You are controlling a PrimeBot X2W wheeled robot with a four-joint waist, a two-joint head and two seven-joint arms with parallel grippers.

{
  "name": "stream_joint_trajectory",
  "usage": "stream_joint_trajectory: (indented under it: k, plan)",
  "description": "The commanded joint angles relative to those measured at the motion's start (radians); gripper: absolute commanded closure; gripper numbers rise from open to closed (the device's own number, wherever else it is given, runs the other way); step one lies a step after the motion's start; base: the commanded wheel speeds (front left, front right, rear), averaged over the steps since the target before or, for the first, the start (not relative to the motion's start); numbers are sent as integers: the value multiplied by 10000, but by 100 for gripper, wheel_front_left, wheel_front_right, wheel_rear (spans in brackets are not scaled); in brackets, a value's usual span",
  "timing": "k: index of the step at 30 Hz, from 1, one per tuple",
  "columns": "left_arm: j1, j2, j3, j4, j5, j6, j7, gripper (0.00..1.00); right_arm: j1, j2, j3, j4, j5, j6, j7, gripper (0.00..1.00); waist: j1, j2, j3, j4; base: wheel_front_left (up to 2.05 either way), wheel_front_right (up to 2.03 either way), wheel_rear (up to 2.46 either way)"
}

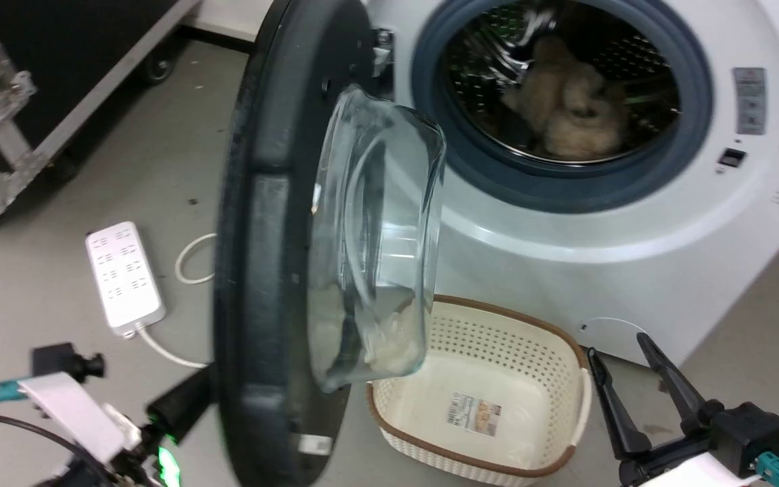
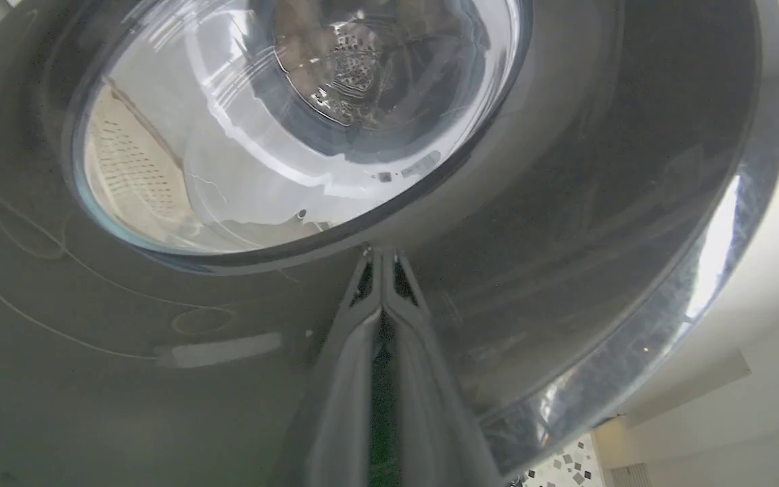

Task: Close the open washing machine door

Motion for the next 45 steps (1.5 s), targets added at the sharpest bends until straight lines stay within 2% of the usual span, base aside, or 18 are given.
stream_joint_trajectory:
  k: [1,2,7,15,22,30,34,38,45]
  plan:
    - [282,-84,-352,-205,-300,61,-106,100,-17,-113,20,-14,-53,8,-42,0,1,0,96,-363,0,0,0]
    - [282,-84,-352,-205,-300,61,-106,100,-17,-113,20,-14,-53,8,-42,0,1,0,96,-363,0,0,0]
    - [628,-120,-1713,-499,-1152,8,-1110,100,-79,-476,-59,-64,20,8,-42,0,1,0,535,-1156,0,0,0]
    - [36,-124,-3897,324,-1811,-745,-2982,100,-366,-675,-114,-140,237,8,-42,0,1,0,1326,-2775,0,0,0]
    - [-1523,-124,-5222,1423,-1943,-1505,-4492,100,-793,-608,-43,-131,416,8,-42,0,1,0,2100,-4307,0,0,0]
    - [-3940,-125,-5868,3510,-2191,-1955,-6854,100,-1149,-314,61,30,598,8,-42,0,1,0,2646,-5663,0,0,0]
    - [-5193,-125,-5916,4849,-2440,-2100,-8259,100,-1249,-167,152,76,634,8,-42,0,1,0,2807,-6007,0,0,0]
    - [-6197,-125,-6191,5964,-2697,-2305,-9140,100,-1304,-100,215,127,633,8,-42,0,1,0,2850,-6127,0,0,0]
    - [-6623,-125,-6871,6782,-3124,-2558,-9577,100,-1260,-81,141,165,602,8,-42,0,1,0,2561,-5743,0,0,0]
